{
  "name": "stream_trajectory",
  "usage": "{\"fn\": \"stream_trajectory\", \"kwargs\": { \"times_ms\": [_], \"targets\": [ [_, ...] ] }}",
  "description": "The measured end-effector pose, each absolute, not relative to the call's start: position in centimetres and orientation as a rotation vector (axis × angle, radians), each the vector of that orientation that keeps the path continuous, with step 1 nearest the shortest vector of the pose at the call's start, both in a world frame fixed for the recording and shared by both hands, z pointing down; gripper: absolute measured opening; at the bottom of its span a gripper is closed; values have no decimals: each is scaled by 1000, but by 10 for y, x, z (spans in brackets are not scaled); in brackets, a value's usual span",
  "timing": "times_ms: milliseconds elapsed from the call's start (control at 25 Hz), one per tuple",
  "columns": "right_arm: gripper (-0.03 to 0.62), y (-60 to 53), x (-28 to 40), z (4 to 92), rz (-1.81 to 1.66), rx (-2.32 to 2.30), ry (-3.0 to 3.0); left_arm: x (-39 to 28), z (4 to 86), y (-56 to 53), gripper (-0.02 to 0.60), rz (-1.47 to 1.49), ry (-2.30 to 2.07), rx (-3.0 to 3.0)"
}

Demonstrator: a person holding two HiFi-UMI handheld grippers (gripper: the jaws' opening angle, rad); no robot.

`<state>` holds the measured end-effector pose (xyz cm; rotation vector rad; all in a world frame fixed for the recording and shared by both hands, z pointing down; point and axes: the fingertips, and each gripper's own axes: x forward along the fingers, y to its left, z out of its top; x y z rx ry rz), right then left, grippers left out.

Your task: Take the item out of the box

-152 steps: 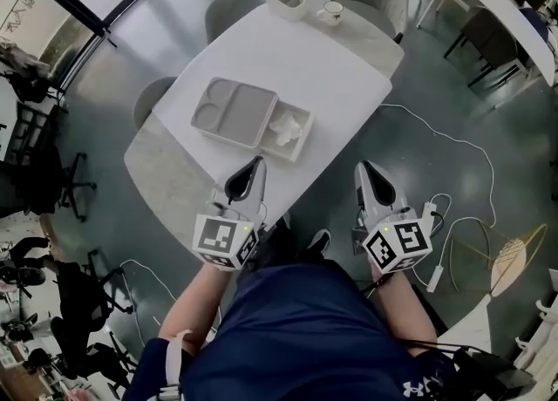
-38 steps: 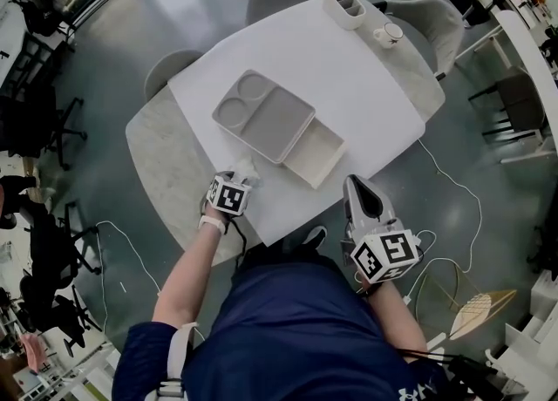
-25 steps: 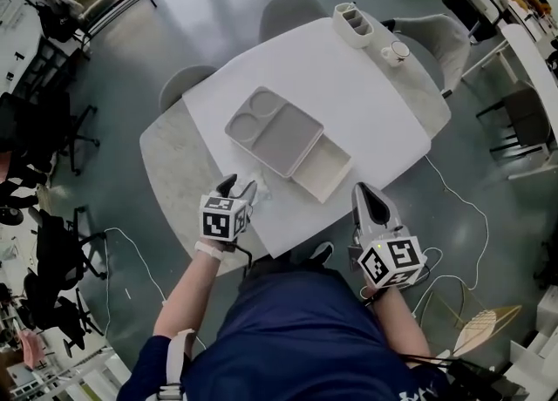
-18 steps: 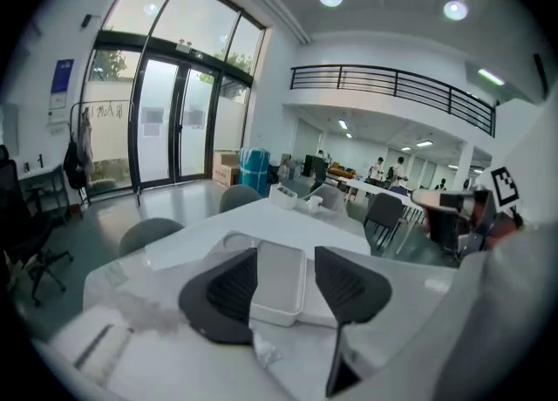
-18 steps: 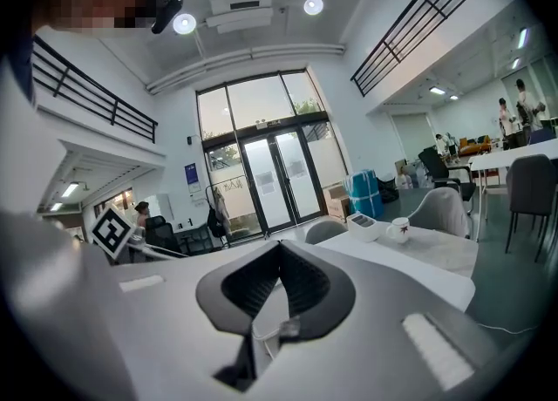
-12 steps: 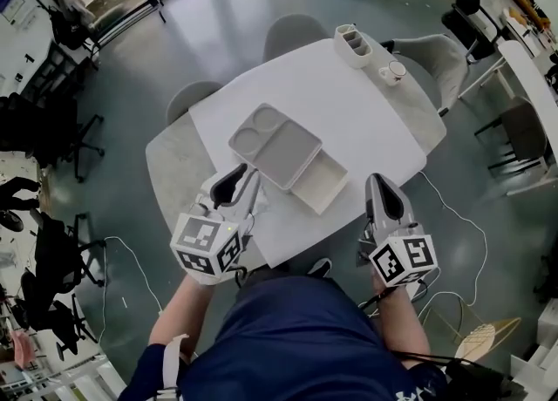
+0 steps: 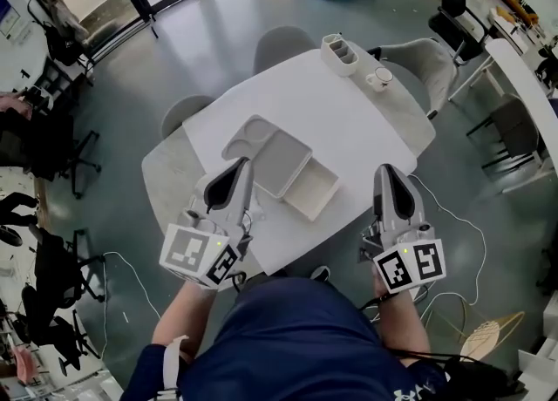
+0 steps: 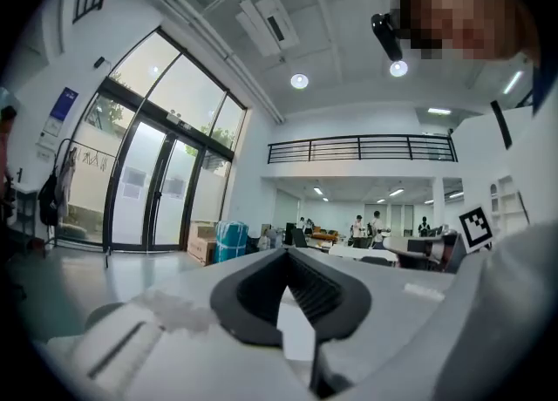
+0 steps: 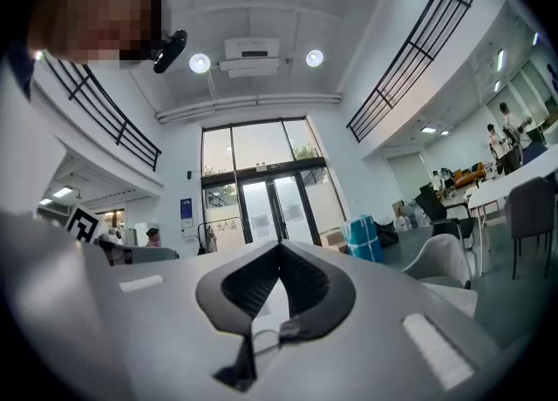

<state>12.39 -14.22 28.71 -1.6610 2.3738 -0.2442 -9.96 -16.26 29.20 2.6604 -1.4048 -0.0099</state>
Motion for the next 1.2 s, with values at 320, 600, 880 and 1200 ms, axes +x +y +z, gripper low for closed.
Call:
{"fn": "stream_trajectory", "kwargs": {
  "times_ms": [320, 600, 880, 1200],
  "targets": [
    [2, -135, 124, 288, -200, -1706, 2403, -68, 285, -154, 2, 6, -1339, 2771],
    [2, -131, 135, 275, -82, -1790, 2371, -66, 271, -155, 2, -52, -1331, 2808],
    [2, -124, 127, 273, 7, -1817, 2409, -67, 270, -148, 2, -58, -1332, 2838],
    [2, -120, 118, 273, 28, -1800, 2457, -71, 274, -145, 2, -65, -1338, 2824]
  ]
}}
